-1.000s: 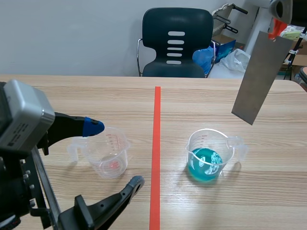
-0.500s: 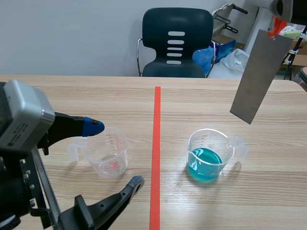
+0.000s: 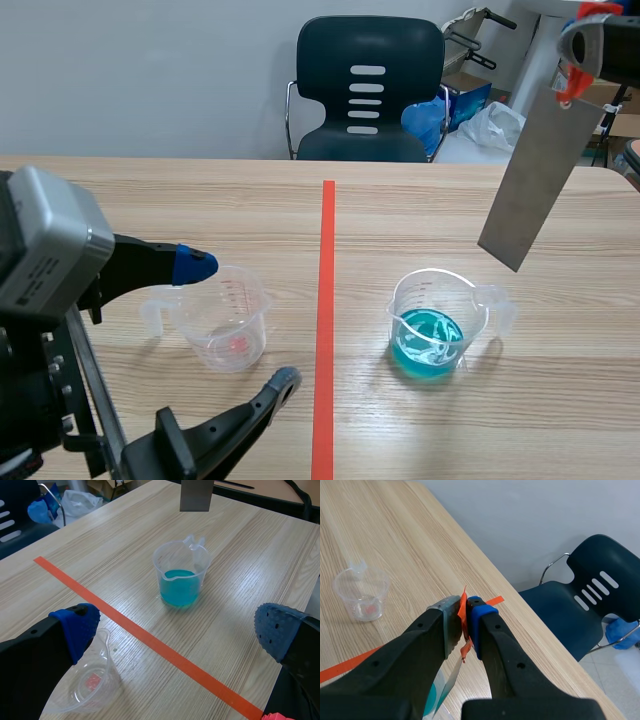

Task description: Do the redox reaction experiment

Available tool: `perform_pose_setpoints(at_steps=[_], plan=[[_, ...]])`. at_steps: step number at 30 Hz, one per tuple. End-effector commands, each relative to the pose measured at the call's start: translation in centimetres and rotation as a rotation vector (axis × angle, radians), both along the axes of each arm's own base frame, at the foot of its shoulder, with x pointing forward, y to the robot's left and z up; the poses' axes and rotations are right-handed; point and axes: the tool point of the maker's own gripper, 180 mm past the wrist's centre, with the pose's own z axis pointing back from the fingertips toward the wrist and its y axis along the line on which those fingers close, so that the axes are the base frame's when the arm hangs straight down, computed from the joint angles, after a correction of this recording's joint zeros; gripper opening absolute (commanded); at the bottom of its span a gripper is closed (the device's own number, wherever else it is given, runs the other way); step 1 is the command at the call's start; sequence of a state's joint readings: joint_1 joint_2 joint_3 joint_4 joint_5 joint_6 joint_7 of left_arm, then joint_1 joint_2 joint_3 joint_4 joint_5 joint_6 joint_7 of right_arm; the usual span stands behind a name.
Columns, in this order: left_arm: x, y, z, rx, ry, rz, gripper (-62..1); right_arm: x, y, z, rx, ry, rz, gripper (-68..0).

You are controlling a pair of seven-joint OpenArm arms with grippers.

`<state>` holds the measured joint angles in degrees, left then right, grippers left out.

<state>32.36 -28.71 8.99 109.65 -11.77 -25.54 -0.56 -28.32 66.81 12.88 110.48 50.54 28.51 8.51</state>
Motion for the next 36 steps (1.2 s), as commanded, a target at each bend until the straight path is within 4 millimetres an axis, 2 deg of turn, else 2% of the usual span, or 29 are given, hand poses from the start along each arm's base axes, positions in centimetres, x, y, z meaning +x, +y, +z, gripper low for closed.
perform_pose_setpoints(at_steps=[1, 5, 15, 36], plan=[[0.2, -0.3, 0.9, -0.028, -0.022, 0.0, 1.4, 0.1, 0.1, 1.0, 0.021, -0.027, 0.005, -66.8], [0.2, -0.3, 0.9, -0.028, -0.022, 0.0, 1.4, 0.0, 0.3, 1.1, 0.032, -0.033, 0.013, -66.8], [0.2, -0.3, 0.9, -0.028, -0.022, 0.0, 1.4, -0.5, 1.6, -0.1, 0.032, -0.051, 0.048, -66.8], [0.2, -0.3, 0.9, -0.028, -0.022, 0.0, 1.4, -0.3, 4.1, -2.4, 0.018, -0.062, 0.065, -66.8]])
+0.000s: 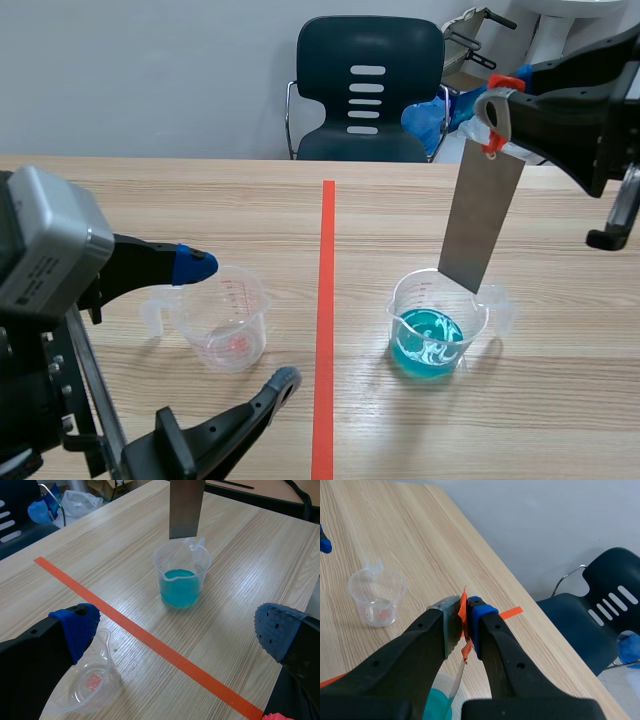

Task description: Do the redox reaction experiment

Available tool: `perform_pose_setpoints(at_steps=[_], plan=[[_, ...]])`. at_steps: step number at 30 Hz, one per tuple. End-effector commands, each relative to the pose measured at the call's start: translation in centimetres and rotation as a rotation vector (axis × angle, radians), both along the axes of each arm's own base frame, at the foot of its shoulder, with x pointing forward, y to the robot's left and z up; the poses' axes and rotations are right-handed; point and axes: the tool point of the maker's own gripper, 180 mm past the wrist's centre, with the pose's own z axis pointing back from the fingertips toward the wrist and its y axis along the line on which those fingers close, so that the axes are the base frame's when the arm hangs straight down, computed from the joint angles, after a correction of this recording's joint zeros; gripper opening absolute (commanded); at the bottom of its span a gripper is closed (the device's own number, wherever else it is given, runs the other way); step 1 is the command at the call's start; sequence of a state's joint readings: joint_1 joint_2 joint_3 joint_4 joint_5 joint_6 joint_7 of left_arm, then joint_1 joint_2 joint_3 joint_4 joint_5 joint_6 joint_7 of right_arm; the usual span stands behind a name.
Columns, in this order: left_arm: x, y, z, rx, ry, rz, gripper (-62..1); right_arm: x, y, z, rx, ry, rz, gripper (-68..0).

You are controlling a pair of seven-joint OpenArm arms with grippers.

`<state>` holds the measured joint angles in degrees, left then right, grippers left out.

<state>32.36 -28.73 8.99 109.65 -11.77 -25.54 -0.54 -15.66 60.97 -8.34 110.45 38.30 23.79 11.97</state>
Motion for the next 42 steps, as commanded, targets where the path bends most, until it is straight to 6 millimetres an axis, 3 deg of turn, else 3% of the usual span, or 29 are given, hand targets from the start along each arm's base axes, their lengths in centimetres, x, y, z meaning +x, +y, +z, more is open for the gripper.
perform_pose_setpoints(at_steps=[1, 17, 42], plan=[[0.2, -0.3, 0.9, -0.028, -0.022, 0.001, 1.4, 0.5, 0.1, 0.9, 0.007, -0.035, -0.002, -66.8], [0.2, -0.3, 0.9, -0.029, -0.022, 0.001, 1.4, 0.6, 1.1, -2.0, -0.008, 0.011, -0.003, -66.8], [0.2, -0.3, 0.9, -0.028, -0.022, 0.001, 1.4, 1.0, 0.7, -7.1, -0.033, 0.097, -0.044, -66.8]])
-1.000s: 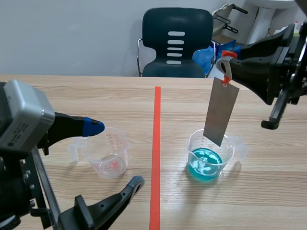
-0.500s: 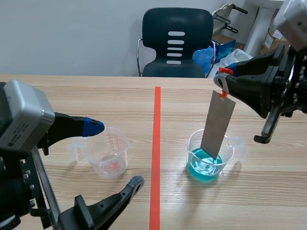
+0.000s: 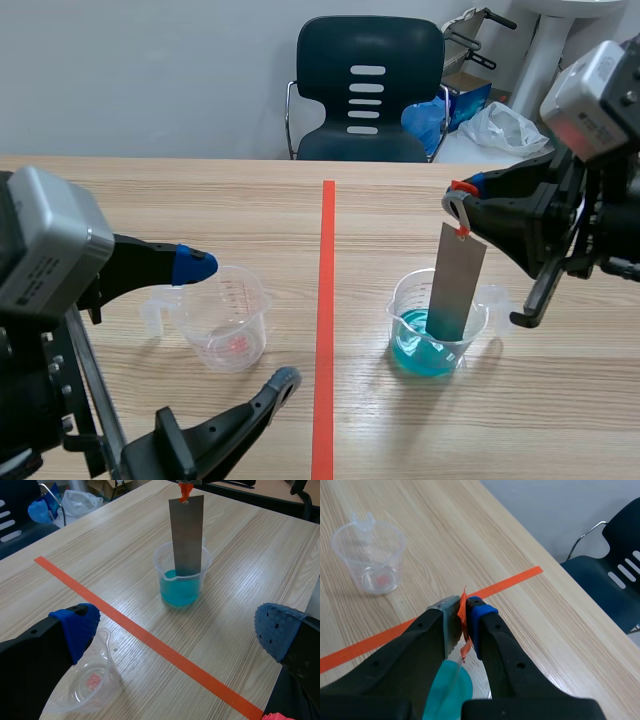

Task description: Do the redox reaction experiment

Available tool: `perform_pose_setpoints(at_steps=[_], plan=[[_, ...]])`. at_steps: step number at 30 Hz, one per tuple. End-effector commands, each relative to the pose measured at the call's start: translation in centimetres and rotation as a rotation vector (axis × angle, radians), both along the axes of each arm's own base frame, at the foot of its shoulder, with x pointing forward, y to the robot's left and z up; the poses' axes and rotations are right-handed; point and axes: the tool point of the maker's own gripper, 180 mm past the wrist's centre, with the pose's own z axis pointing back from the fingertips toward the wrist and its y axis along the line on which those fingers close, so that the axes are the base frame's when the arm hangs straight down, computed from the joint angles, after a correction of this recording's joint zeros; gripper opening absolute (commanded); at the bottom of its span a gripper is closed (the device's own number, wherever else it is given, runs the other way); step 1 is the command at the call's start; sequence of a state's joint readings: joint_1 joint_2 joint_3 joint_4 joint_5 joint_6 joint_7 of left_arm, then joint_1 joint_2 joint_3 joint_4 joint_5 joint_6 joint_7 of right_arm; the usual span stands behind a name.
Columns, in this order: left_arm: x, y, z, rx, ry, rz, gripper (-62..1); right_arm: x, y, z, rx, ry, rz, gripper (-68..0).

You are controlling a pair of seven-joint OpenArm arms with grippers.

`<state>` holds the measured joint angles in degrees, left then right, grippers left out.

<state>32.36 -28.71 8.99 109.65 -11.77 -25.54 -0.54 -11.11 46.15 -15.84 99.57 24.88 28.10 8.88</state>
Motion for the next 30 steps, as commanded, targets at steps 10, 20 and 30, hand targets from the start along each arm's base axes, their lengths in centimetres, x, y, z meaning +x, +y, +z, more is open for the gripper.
perform_pose_setpoints(at_steps=[10, 20, 30], plan=[[0.2, -0.3, 0.9, -0.027, -0.022, 0.001, 1.4, 1.0, 0.8, -2.3, 0.028, 0.056, -0.005, -66.8], [0.2, -0.3, 0.9, -0.028, -0.022, 0.001, 1.4, 0.1, 1.9, -2.9, 0.054, 0.098, 0.052, -66.8], [0.2, -0.3, 0.9, -0.028, -0.022, 0.001, 1.4, -0.3, 2.2, -2.8, 0.073, 0.115, 0.076, -66.8]])
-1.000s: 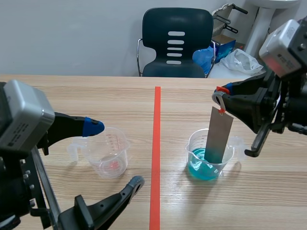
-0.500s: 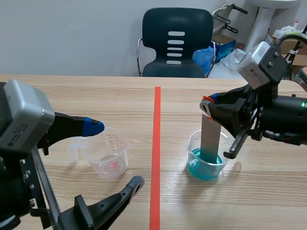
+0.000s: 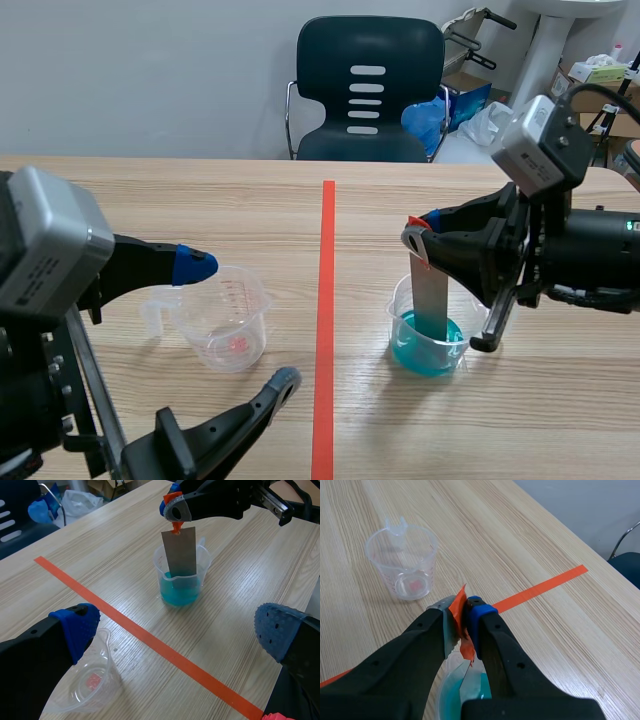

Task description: Do the redox reaction experiment

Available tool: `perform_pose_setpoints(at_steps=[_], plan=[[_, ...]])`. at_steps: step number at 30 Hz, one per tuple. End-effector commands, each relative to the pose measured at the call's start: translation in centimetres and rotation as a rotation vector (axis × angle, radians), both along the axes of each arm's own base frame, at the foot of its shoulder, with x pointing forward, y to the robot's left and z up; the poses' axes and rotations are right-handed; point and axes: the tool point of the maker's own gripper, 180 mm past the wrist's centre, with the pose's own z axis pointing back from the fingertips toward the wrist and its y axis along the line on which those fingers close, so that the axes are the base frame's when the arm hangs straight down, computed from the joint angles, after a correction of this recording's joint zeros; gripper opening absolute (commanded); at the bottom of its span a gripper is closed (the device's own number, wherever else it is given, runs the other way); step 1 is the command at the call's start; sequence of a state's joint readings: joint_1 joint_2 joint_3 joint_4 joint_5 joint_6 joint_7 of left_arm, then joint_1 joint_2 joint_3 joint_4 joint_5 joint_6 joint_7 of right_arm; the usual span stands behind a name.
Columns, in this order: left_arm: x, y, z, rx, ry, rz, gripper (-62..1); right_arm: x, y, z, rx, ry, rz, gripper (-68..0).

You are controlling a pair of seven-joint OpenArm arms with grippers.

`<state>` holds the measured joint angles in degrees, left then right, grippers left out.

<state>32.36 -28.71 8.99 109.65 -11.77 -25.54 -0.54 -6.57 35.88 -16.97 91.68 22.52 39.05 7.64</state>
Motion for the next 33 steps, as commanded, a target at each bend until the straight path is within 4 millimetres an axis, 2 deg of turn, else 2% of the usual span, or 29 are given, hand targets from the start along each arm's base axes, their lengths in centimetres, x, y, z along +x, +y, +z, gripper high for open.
perform_pose_setpoints(at_steps=[1, 33], plan=[[0.19, -0.27, 0.88, -0.028, -0.022, 0.001, 1.4, 0.0, -0.28, -0.08, -0.018, 0.002, 0.002, -66.8], [0.19, -0.27, 0.88, -0.028, -0.022, 0.001, 1.4, -0.32, -0.08, -0.06, -0.001, 0.027, 0.016, -66.8]])
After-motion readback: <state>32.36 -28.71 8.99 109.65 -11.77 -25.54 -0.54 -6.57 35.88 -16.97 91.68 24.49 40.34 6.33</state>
